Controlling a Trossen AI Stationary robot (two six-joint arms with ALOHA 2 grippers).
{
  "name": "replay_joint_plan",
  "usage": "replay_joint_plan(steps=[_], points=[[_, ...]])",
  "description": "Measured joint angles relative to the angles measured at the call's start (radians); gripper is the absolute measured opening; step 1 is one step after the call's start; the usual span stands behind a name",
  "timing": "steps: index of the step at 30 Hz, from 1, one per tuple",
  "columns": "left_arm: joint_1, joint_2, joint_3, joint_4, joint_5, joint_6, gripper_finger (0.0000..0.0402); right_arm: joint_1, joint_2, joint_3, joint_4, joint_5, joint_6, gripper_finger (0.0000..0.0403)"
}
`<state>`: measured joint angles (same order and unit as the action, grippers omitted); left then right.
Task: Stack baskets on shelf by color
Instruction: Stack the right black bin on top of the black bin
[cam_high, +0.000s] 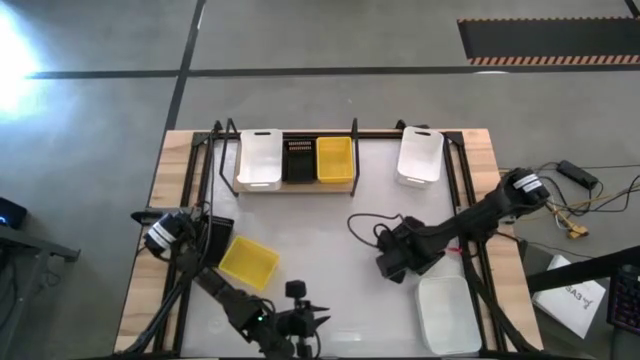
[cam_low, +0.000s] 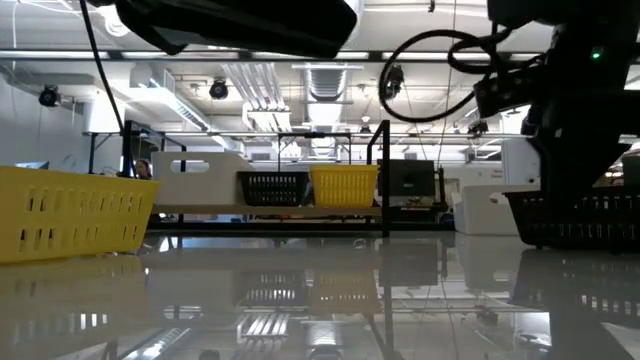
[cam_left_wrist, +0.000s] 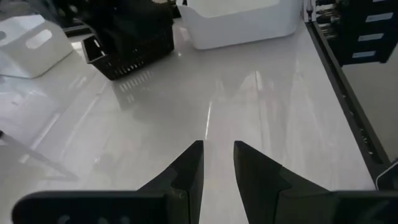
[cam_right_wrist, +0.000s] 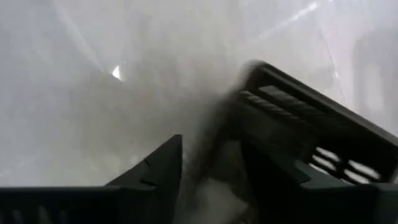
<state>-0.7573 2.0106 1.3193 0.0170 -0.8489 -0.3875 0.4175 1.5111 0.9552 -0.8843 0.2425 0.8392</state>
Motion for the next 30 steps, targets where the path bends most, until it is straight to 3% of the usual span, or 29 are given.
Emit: replay_joint_plan(steps=[6,8,14,19,24,30], points=[[-0.019,-0.004,0.006,-0.015,-0.043,0.019,0.0072,-0.014,0.071,0.03,0.148,-0.016,-0.242,0.0036],[-0.027,-0.016,0.008,-0.021,-0.05,0.03,0.0072,-0.008,0.103,0.069,0.195,-0.015,-0.36,0.0017],[-0.046,-0.078,0.007,-0.126,-0.095,0.093,0.0072,0.039,0.242,0.275,0.226,-0.022,-0.853,0.001],[-0.047,-0.084,0.006,-0.135,-0.048,0.454,0.0072,0.082,0.36,0.433,0.203,-0.114,-1.243,0.0009],[-0.028,-0.084,0.007,-0.178,-0.031,0.528,0.0087,0.109,0.436,0.548,0.18,-0.115,-1.37,0.0009],[0.018,-0.084,0.011,-0.22,0.104,0.498,0.0157,0.14,0.44,0.617,0.133,-0.12,-1.412,0.0008]])
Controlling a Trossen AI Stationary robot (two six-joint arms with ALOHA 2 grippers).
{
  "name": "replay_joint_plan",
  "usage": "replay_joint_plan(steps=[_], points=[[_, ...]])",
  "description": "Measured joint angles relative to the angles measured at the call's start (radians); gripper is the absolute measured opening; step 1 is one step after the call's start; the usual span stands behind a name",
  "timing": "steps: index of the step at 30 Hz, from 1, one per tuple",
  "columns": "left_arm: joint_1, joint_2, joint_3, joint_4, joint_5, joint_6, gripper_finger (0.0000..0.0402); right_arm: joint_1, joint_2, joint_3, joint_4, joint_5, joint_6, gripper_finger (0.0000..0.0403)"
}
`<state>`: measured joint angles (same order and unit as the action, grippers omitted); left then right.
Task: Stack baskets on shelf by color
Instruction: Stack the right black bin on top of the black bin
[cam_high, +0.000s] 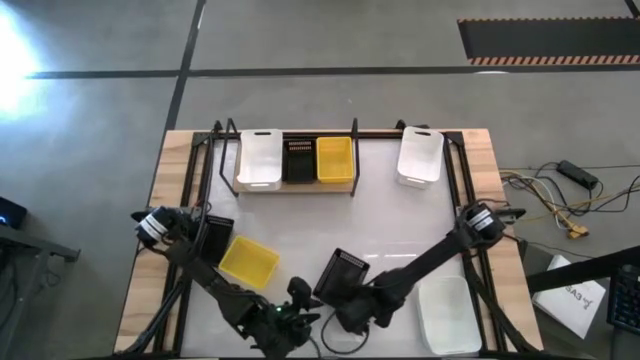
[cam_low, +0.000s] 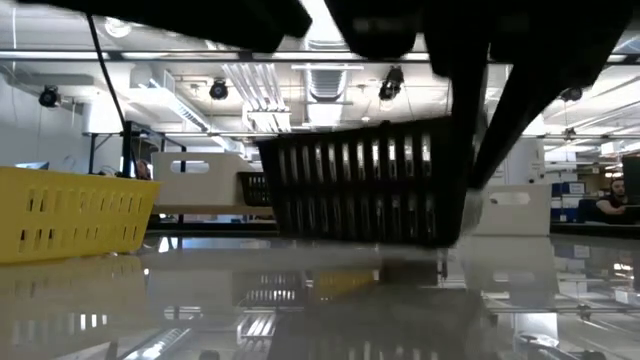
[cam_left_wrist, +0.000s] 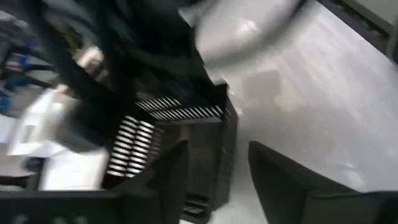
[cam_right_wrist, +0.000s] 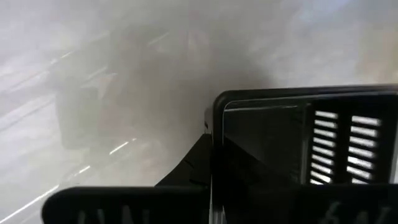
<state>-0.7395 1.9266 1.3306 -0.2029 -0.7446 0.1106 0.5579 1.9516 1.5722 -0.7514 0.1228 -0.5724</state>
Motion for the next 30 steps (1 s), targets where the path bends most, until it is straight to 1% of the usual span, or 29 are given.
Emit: replay_joint_plan(steps=[3,6,8,10,11,13,15,18,21,25,26,30], points=[[0.033,0.0,-0.017,-0.001,0.078,-0.001,0.0196,0.012,-0.029,0.005,0.003,0.0,-0.004,0.0008],[0.058,0.001,-0.03,-0.006,0.065,-0.003,0.0221,0.022,-0.061,0.005,0.014,0.006,-0.003,0.0008],[0.069,0.002,-0.029,0.003,0.027,-0.002,0.0227,0.025,-0.068,0.005,0.021,0.008,0.003,0.0008],[0.081,0.003,-0.027,0.01,0.034,0.0,0.0225,0.028,-0.068,0.005,0.025,0.008,0.003,0.0008],[0.087,0.004,-0.027,0.01,0.055,-0.001,0.0221,0.029,-0.068,0.005,0.024,0.008,0.003,0.0008],[0.099,0.005,-0.027,0.011,0.106,-0.02,0.0205,0.029,-0.068,0.002,0.029,0.008,0.004,0.0008],[0.108,0.005,-0.027,0.011,0.147,-0.061,0.0181,0.029,-0.068,-0.003,0.029,0.008,0.013,0.0008],[0.115,0.005,-0.027,0.013,0.186,-0.104,0.0135,0.029,-0.067,-0.007,0.029,0.008,0.03,0.0009],[0.117,0.005,-0.024,0.036,0.21,-0.105,0.0085,0.029,-0.067,-0.014,0.033,0.01,0.041,0.0009],[0.121,0.006,-0.024,0.036,0.231,-0.105,0.0018,0.028,-0.067,-0.022,0.034,0.027,0.116,0.0009],[0.121,0.006,-0.024,0.034,0.232,-0.105,0.001,0.027,-0.067,-0.023,0.033,0.025,0.14,0.0009],[0.124,0.007,-0.024,0.039,0.251,-0.106,0.0004,0.022,-0.067,-0.013,0.022,-0.039,0.205,0.0009]])
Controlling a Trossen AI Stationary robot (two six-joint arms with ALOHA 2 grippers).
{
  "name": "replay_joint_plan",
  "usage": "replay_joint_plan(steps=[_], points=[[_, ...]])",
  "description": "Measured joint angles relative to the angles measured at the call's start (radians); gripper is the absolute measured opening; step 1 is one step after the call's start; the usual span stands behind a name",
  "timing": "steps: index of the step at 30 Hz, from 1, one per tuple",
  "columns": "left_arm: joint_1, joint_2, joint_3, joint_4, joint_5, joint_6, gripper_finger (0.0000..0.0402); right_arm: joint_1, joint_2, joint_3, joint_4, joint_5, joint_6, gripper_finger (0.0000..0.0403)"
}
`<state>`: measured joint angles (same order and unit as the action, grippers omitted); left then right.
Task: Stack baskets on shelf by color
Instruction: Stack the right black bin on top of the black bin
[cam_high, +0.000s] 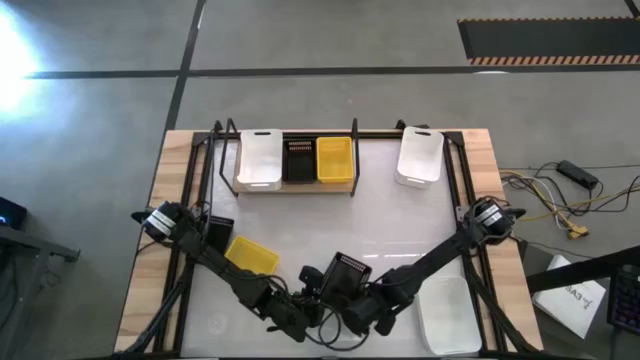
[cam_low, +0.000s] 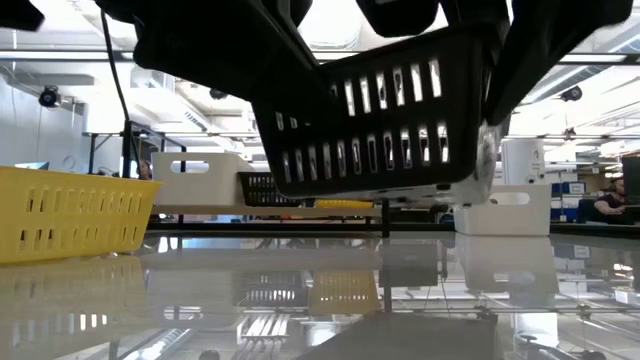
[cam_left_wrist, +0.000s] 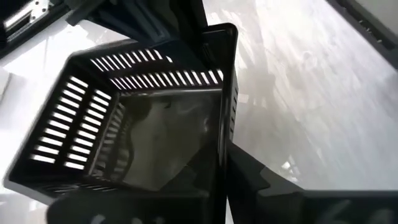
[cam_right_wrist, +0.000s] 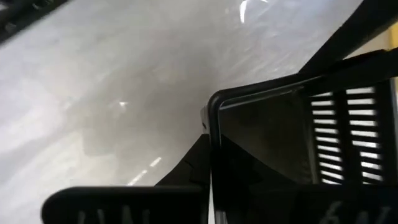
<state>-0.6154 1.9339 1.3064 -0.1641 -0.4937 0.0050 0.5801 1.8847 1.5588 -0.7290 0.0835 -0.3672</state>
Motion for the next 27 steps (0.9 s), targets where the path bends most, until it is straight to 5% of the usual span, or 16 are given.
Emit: replay_joint_plan(steps=[9,21,27], points=[[0.0,-0.001,-0.001,0.001,0.027,-0.027,0.0,0.005,-0.028,0.055,-0.008,0.032,0.041,0.0009],[0.001,0.002,-0.005,-0.021,0.038,-0.023,0.0,-0.008,-0.025,-0.047,0.152,0.005,0.058,0.001],[-0.001,0.003,-0.006,-0.029,0.038,-0.026,0.0,-0.049,-0.019,-0.044,0.175,-0.031,0.051,0.0061]])
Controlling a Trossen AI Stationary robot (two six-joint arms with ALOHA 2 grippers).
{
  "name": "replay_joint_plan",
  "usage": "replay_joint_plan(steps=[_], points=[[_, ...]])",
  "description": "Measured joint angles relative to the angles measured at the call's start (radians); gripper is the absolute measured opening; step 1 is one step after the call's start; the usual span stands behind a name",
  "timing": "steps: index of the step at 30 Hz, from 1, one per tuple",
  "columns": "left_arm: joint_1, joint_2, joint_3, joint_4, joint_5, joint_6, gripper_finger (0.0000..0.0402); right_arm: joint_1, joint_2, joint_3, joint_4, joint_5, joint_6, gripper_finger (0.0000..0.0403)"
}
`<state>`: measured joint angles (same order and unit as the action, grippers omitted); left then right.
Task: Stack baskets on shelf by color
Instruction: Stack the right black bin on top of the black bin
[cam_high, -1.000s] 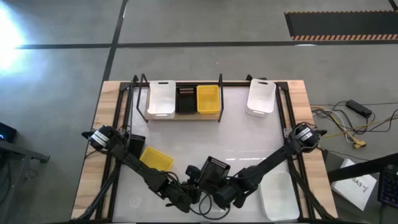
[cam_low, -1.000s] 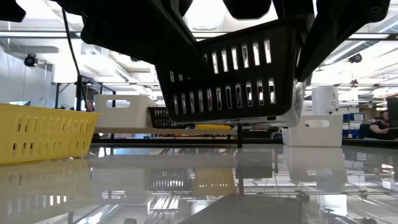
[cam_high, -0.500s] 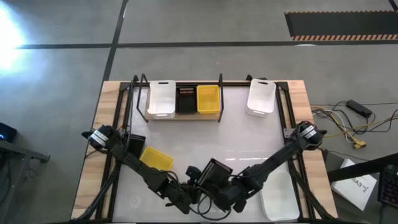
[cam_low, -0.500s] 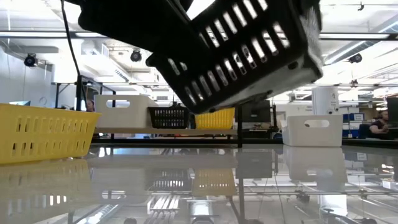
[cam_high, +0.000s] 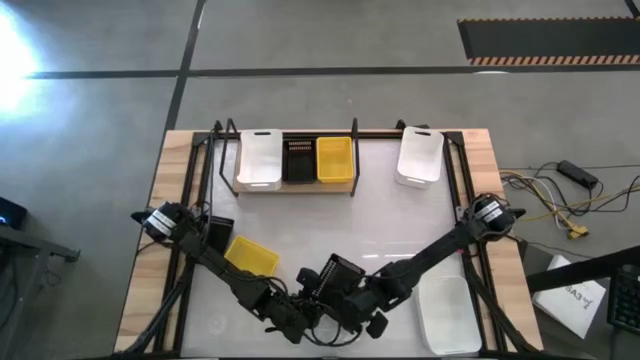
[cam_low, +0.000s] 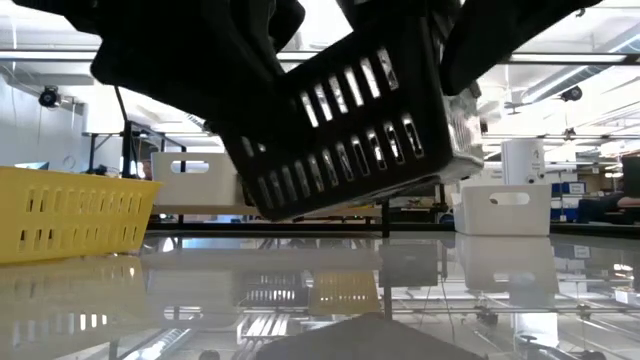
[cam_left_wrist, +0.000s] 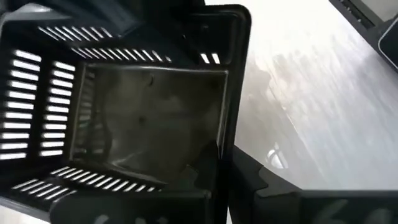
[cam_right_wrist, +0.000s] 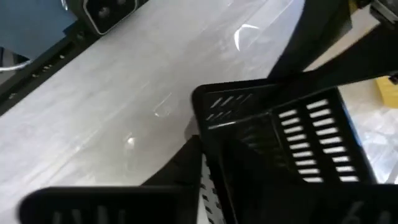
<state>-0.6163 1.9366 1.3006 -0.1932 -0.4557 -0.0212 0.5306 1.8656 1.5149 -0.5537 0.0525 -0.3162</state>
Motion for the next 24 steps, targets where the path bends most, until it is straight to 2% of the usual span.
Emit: replay_joint_plan(steps=[6,13,24], points=[[0.002,-0.002,0.001,-0.001,-0.018,-0.049,0.0001,-0.002,-0.022,0.019,0.034,-0.042,-0.043,0.0112],[0.003,-0.002,0.002,-0.013,-0.024,-0.055,0.0001,0.056,-0.045,-0.049,0.117,-0.037,-0.035,0.0104],[0.007,-0.002,0.002,-0.036,-0.025,-0.059,0.0,0.218,-0.095,-0.163,0.213,0.289,0.063,0.0077]])
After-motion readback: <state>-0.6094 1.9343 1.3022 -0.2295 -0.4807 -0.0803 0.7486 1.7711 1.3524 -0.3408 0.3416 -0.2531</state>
